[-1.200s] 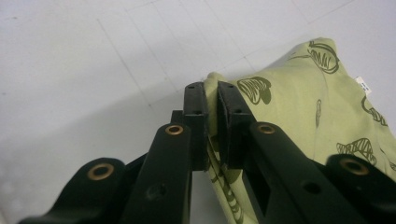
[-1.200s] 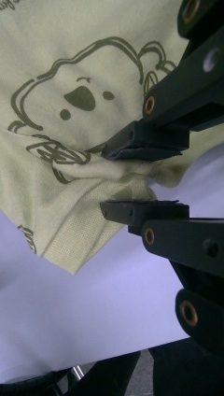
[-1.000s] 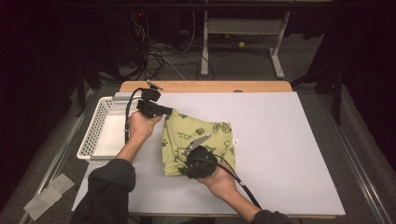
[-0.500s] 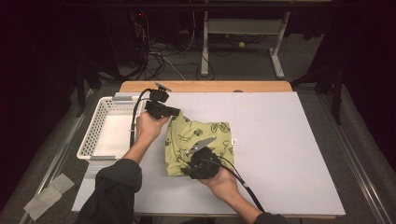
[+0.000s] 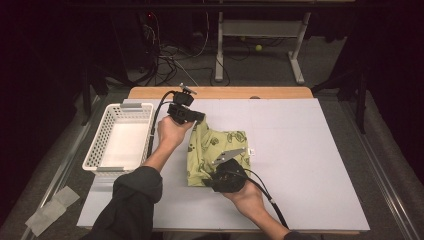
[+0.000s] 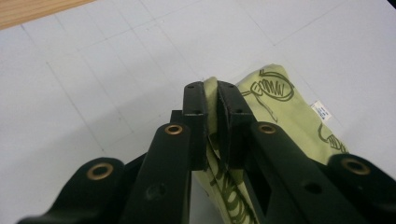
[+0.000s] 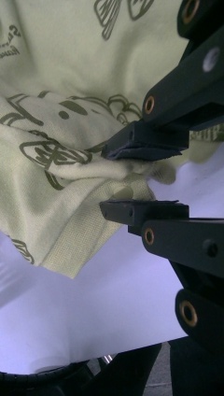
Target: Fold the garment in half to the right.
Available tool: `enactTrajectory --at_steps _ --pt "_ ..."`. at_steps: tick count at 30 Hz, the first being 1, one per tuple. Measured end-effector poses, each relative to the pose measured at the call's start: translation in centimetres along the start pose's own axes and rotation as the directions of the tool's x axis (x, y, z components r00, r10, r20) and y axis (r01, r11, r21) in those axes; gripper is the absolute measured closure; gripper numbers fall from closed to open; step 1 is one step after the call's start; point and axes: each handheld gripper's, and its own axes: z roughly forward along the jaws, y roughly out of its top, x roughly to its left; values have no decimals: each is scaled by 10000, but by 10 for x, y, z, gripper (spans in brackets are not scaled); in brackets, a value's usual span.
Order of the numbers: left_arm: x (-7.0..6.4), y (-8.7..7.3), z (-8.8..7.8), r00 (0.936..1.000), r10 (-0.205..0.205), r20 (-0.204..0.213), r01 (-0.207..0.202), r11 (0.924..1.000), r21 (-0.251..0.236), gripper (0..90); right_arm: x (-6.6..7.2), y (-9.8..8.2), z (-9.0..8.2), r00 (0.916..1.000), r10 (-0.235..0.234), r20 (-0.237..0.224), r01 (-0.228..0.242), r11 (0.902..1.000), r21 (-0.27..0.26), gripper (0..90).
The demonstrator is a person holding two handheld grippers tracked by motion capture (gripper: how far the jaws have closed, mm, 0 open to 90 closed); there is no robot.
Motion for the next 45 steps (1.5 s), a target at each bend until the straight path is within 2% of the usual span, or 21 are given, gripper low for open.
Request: enactTrajectory --at_steps 13,19,24,34,45 --pt "-12 10 12 9998 109 136 -110 9999 84 797 -10 -11 -15 9994 197 277 -195 9998 -84 721" --pt "-19 16 19 9993 305 204 -308 9995 116 798 -12 -15 -22 9988 222 444 -217 9997 -120 722" --pt "-27 21 24 9986 441 287 -444 9990 103 798 -17 -18 -28 9981 418 446 -410 9990 -174 723" --pt "-33 23 39 9984 324 459 -327 9994 63 798 -22 -26 -37 9968 450 655 -439 9989 -177 726" --pt "-44 27 58 9972 628 407 -643 9973 361 798 -27 -35 -43 9949 573 831 -567 9983 -101 733"
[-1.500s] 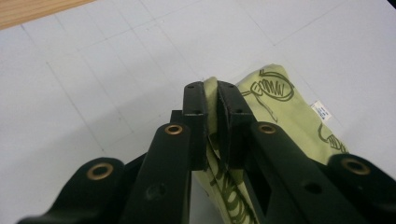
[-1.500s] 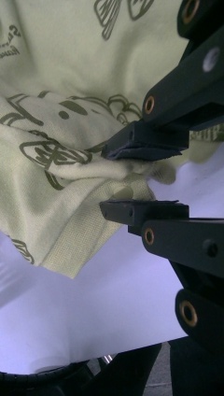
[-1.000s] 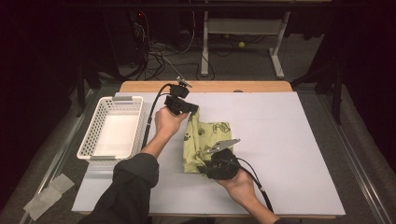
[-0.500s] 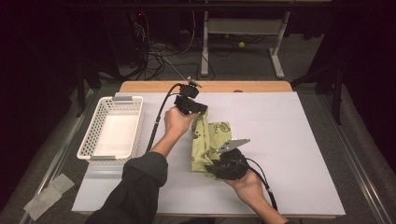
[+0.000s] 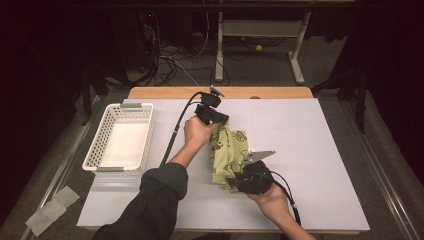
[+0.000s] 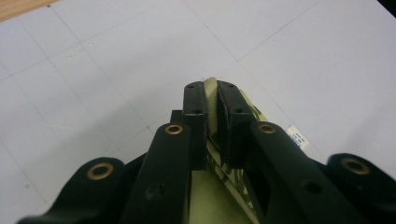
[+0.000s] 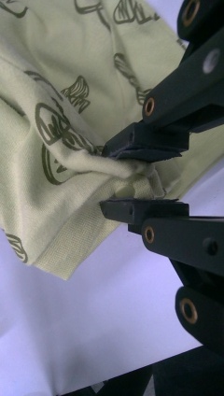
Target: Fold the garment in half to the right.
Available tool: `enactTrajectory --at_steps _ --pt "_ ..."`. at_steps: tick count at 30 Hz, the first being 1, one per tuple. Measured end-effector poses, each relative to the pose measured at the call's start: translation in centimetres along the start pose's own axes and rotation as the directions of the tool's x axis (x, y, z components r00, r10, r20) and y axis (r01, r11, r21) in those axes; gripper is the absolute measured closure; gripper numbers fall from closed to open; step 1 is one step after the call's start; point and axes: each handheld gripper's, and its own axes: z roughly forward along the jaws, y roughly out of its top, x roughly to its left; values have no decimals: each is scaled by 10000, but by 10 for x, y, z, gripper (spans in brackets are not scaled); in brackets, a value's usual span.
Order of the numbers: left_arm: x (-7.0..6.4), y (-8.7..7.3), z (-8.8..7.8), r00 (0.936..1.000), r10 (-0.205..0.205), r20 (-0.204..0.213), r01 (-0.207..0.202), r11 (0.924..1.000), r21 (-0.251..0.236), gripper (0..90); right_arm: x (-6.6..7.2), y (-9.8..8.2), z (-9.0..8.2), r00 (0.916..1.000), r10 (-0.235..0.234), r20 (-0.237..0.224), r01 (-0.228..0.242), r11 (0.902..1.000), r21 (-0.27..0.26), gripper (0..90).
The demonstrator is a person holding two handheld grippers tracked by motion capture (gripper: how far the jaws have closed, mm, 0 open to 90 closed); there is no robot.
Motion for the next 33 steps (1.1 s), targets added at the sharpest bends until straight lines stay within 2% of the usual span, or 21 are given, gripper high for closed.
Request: enactTrajectory --at_steps 9,15,22,30,33 --pt "-7 1 21 9999 102 87 -104 9996 256 798 -8 -11 -5 9996 276 -19 -275 9996 100 736" --pt "-8 0 28 9998 203 62 -205 9989 418 798 -11 -16 -7 9990 433 -68 -432 9989 154 738" --pt "-11 -3 37 9993 373 -38 -369 9964 760 798 -11 -18 -8 9993 377 -25 -376 9988 329 740" --pt "-13 -4 39 9985 542 -68 -534 9953 808 791 -11 -20 -7 9988 478 -90 -475 9984 302 739" --pt "-14 -3 34 9984 564 -93 -557 9965 631 716 -13 -20 -7 9986 499 -148 -495 9984 276 738"
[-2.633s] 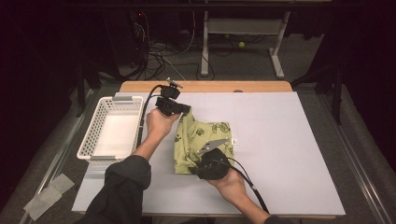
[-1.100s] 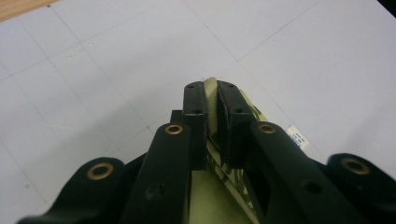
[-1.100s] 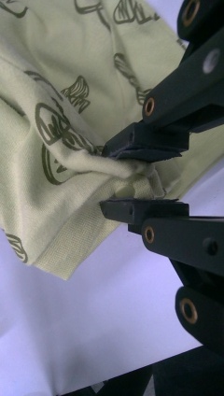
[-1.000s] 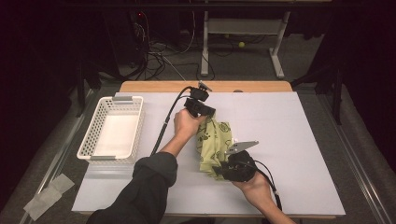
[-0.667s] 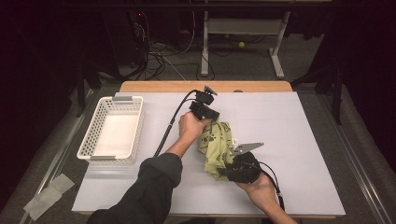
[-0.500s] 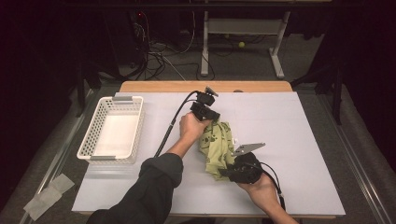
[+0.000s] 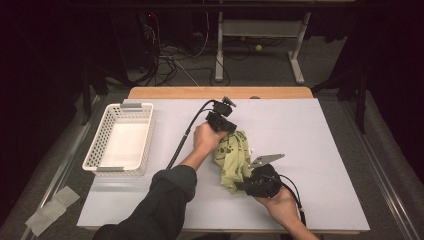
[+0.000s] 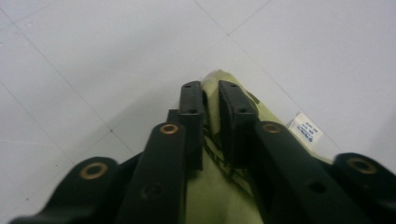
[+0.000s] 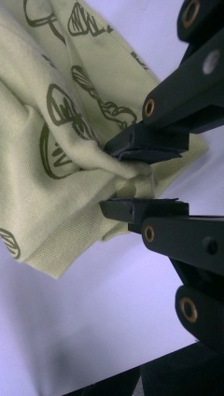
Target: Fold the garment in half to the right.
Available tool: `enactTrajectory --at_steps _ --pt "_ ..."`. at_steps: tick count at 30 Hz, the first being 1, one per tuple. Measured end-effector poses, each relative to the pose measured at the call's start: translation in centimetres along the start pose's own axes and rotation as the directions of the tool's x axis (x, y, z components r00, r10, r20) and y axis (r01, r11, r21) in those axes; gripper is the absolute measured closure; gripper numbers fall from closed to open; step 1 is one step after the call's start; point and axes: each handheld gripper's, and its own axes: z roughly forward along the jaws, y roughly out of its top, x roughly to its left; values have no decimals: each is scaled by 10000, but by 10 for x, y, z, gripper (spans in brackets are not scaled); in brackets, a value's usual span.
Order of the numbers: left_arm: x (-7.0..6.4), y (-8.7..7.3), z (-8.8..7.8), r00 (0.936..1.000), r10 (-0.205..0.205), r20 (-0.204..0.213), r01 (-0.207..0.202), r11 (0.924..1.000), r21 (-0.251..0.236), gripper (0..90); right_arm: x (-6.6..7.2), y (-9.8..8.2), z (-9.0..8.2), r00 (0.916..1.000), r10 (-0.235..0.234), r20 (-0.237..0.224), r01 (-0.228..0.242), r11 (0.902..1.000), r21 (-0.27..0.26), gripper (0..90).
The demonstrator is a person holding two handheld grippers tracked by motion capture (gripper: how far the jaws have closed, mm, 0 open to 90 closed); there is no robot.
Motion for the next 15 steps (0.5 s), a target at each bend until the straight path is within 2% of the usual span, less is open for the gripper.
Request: enactTrajectory --at_steps 3,5,8,12,15 --pt "-3 0 -7 9999 126 -110 -128 9997 -209 543 0 0 0 10000 20 -9 -20 10000 12 737" --pt "-4 0 -13 9991 299 -291 -304 9993 -199 499 0 0 1 10000 27 -8 -27 10000 16 736" --pt "-5 -3 -24 9977 460 -507 -474 9985 -262 461 -1 1 2 10000 22 -38 -23 10000 -4 735" --pt "-1 -9 -40 9984 374 -435 -401 9973 -622 450 0 2 3 10000 59 -34 -59 10000 55 734" --pt "1 -14 -49 9976 425 -540 -457 9972 -596 435 -1 3 3 10000 32 -25 -32 10000 79 733"
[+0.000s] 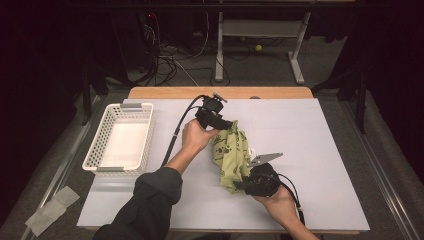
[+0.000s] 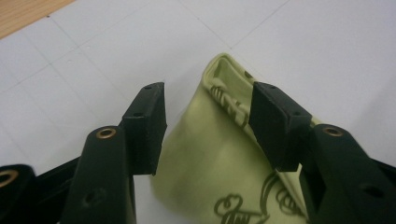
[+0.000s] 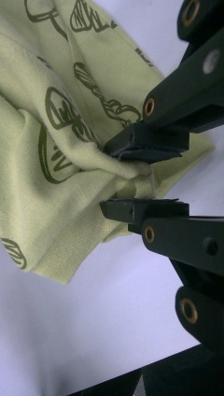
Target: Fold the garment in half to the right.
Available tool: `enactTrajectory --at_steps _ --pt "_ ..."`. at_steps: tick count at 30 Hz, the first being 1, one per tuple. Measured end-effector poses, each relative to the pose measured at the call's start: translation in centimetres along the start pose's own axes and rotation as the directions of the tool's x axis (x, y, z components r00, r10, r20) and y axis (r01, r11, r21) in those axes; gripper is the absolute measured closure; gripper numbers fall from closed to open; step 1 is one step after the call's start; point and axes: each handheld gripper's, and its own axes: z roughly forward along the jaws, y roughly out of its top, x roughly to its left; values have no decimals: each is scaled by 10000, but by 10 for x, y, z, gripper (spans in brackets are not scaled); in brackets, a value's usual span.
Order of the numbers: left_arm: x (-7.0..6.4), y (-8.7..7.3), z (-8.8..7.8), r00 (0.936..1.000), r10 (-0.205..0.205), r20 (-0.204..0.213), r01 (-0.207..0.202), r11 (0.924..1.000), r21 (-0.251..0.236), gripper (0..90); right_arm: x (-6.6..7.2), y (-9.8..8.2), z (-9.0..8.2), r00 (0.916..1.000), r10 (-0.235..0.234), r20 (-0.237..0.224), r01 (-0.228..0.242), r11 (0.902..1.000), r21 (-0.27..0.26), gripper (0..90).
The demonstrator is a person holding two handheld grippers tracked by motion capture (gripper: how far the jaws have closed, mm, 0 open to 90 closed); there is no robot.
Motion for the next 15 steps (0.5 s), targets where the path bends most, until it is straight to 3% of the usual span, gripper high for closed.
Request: enactTrajectory --at_steps 4,8,15 --pt "4 -11 -8 9998 -181 17 181 9997 -141 434 0 0 0 10000 4 -11 -4 10000 21 732" --pt "5 -23 -10 9996 -277 67 277 9996 99 401 0 1 0 10000 15 -14 -15 10000 67 730" --pt "-4 -38 -8 9996 -258 124 253 9991 342 363 0 1 0 10000 36 -31 -35 10000 84 722"
